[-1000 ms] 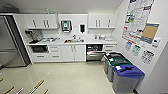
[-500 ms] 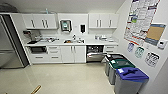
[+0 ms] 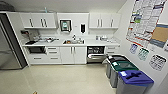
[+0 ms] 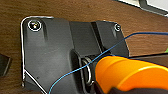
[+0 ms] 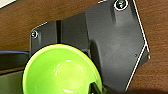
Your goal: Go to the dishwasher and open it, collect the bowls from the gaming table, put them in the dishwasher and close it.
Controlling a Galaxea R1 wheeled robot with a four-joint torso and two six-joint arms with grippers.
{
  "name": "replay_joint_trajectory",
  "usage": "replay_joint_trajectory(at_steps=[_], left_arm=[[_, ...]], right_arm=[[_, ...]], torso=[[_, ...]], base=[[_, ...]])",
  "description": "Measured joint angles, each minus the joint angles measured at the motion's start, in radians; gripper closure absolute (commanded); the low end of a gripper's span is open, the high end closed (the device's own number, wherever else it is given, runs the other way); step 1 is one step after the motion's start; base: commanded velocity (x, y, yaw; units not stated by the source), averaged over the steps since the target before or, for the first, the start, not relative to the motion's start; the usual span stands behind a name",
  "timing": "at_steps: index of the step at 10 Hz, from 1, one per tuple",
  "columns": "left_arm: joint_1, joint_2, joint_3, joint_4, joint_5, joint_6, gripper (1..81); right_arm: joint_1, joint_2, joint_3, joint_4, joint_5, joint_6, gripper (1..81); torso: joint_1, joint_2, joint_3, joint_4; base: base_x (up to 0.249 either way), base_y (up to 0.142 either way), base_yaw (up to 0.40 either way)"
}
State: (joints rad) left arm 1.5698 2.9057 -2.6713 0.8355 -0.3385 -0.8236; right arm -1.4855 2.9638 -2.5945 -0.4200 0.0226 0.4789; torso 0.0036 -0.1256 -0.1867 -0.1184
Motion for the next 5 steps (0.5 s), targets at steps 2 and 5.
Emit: replay_joint_trajectory(at_steps=[2, 5], left_arm=[[0.002, -0.003, -0.001, 0.0, -0.002, 0.0, 81.1], [0.002, -0.003, -0.001, 0.0, -0.006, 0.0, 81.1]], right_arm=[[0.0, 0.008, 0.0, 0.0, 0.002, 0.0, 81.1], [0.0, -0.001, -0.001, 0.0, 0.002, 0.0, 81.1]], torso=[[0.0, 0.0, 0.0, 0.0], [0.0, 0.0, 0.0, 0.0]], base=[[0.168, -0.064, 0.0], [0.168, -0.064, 0.0]])
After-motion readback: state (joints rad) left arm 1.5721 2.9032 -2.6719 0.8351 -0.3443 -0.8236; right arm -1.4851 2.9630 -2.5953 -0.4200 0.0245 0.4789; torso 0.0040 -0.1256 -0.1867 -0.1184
